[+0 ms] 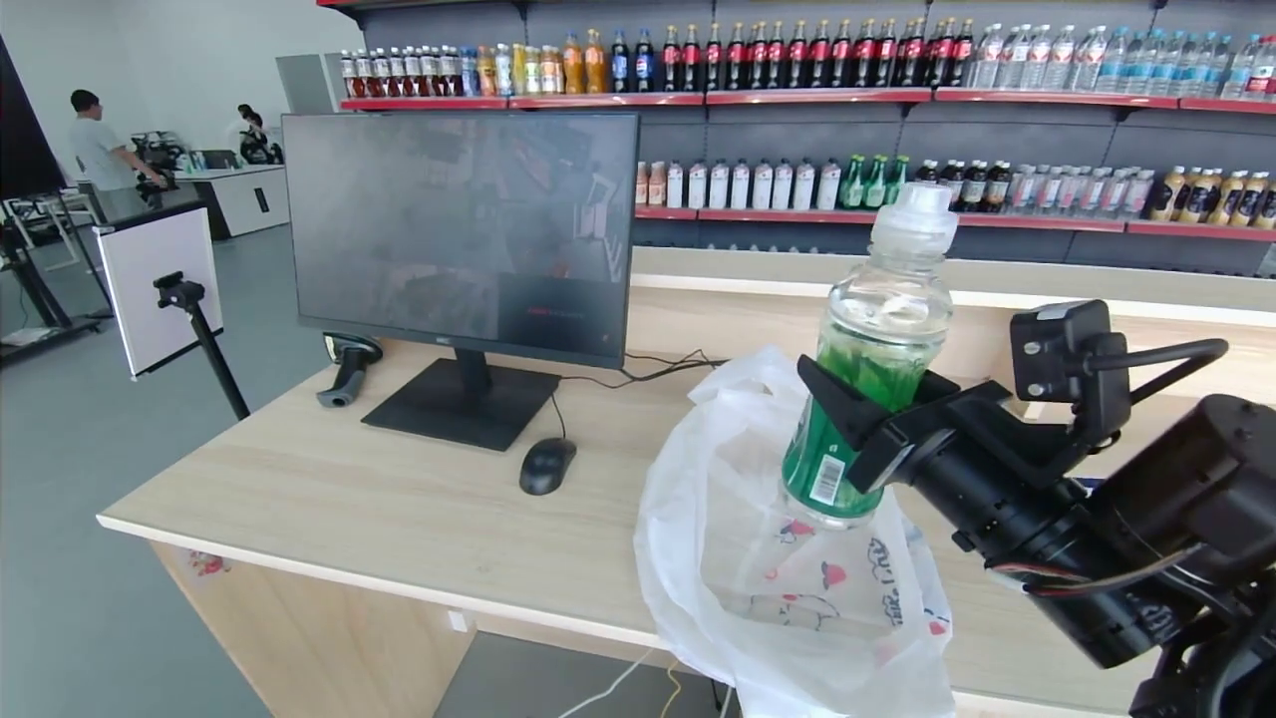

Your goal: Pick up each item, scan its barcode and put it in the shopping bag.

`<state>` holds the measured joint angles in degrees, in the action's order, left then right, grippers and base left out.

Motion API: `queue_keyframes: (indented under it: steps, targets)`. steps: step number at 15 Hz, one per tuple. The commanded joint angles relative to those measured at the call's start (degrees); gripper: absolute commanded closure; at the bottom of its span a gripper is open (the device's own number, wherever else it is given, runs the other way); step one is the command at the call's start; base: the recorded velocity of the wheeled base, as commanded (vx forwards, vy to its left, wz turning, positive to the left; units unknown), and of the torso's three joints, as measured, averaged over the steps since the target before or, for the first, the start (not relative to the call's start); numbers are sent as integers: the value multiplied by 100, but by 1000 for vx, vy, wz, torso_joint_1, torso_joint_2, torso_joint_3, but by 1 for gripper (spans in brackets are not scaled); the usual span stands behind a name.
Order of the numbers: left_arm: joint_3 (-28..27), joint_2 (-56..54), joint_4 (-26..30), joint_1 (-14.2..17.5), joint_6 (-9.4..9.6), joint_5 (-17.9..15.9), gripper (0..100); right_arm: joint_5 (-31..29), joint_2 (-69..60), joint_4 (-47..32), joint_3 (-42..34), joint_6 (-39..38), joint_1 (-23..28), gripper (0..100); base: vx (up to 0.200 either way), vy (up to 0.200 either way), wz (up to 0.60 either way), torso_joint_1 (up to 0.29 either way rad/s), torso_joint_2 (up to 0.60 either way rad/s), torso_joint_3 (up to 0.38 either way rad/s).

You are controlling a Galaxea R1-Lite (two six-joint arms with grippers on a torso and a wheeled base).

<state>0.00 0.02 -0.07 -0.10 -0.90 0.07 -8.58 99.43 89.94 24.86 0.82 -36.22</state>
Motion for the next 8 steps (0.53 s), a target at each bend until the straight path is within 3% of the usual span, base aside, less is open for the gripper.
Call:
queue_keyframes:
  steps: [1, 8]
  targets:
    - [0, -2, -1, 1, 2, 1, 0, -3, 411, 6, 63, -3, -87, 100, 0, 0, 0, 0, 0, 0]
    - [0, -2, -1, 1, -15, 1, 0, -3, 1430, 6, 758, -187, -201, 100, 0, 0, 0, 0, 0, 0]
